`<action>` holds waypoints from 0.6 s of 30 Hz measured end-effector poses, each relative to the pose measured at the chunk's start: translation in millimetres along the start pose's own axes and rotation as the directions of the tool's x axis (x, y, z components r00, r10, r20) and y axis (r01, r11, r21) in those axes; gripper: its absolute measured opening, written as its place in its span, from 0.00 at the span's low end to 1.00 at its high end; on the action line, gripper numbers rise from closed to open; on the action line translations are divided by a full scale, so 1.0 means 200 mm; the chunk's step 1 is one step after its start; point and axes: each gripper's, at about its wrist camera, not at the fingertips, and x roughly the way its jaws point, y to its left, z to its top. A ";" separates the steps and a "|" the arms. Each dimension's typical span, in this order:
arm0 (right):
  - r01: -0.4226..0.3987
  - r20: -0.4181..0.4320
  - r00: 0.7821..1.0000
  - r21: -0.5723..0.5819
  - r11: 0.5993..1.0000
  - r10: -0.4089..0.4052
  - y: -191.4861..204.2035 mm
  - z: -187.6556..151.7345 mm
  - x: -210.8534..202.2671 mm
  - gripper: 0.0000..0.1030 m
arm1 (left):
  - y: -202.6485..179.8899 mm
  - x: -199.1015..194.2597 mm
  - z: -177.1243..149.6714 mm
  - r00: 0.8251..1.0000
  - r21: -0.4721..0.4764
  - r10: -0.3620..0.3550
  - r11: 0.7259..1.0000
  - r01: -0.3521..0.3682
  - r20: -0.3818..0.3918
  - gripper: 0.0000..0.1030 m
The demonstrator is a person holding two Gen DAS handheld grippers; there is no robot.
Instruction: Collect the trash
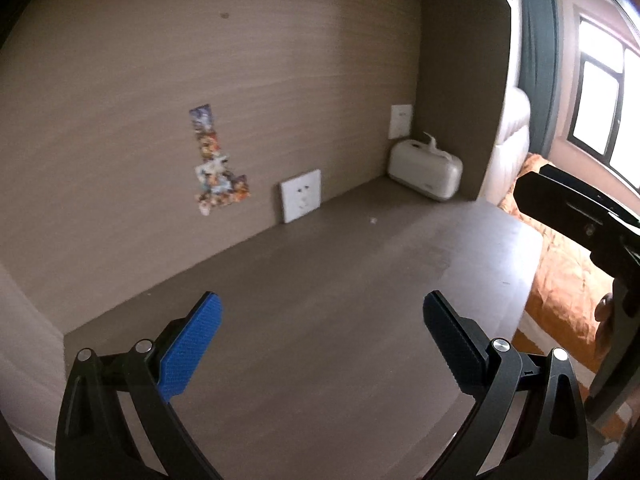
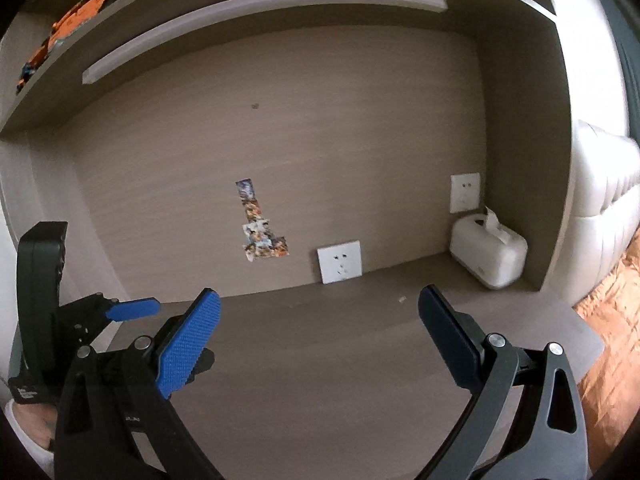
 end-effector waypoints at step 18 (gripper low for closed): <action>-0.003 -0.017 1.000 -0.020 1.000 0.003 0.19 0.04 0.17 0.96 | 0.26 -0.06 0.00 0.997 0.006 0.065 0.998 -0.066 0.050 0.95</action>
